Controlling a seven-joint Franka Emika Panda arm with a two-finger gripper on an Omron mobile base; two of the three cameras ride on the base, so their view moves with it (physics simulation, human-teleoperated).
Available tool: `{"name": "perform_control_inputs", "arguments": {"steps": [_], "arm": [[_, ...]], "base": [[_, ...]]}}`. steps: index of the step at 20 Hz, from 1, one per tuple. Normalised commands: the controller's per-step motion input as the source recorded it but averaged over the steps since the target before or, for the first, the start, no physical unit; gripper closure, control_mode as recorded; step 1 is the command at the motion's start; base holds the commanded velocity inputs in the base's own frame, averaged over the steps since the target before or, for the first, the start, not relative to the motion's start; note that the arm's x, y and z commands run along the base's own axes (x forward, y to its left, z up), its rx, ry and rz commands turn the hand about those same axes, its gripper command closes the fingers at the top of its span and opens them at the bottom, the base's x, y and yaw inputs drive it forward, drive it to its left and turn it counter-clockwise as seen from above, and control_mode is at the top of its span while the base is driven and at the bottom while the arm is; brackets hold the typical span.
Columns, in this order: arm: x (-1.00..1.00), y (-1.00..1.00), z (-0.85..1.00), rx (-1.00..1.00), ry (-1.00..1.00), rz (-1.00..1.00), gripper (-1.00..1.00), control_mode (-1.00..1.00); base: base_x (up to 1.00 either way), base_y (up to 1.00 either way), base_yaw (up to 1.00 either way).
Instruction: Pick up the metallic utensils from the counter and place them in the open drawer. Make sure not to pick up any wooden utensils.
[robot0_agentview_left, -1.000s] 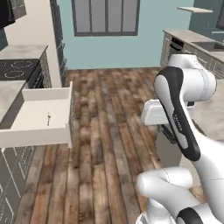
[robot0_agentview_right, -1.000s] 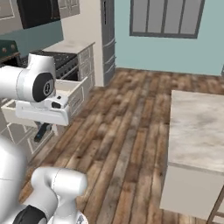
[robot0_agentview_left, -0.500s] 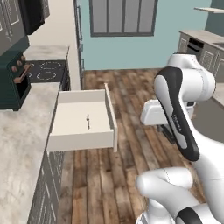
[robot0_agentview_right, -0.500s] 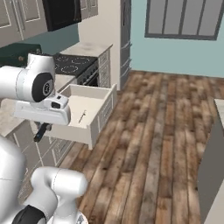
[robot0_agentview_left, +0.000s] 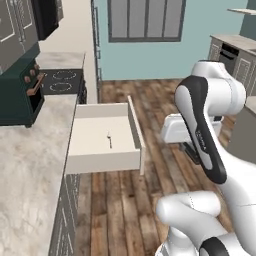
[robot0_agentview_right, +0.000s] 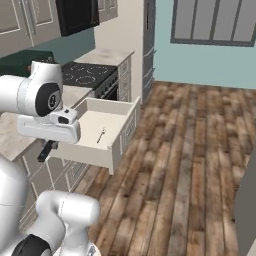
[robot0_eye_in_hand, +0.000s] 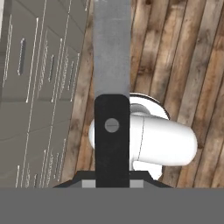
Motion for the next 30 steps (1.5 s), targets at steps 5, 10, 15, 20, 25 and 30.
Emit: {"name": "perform_control_inputs", "arguments": {"steps": [5, 10, 15, 20, 25, 30], "arm": [[0.00, 0.00, 0.00, 0.00, 0.00, 0.00, 1.00, 1.00], [0.00, 0.00, 0.00, 0.00, 0.00, 0.00, 1.00, 1.00], [0.00, 0.00, 0.00, 0.00, 0.00, 0.00, 1.00, 1.00], [0.00, 0.00, 0.00, 0.00, 0.00, 0.00, 1.00, 1.00], [0.00, 0.00, 0.00, 0.00, 0.00, 0.00, 1.00, 1.00], [0.00, 0.00, 0.00, 0.00, 0.00, 0.00, 1.00, 1.00]], "base": [[0.29, 0.10, -0.17], [0.25, 0.16, -0.27], [0.46, 0.33, -0.14], [0.59, 0.12, 0.02], [0.41, 0.04, 0.07], [0.41, 0.24, 0.16]]}}
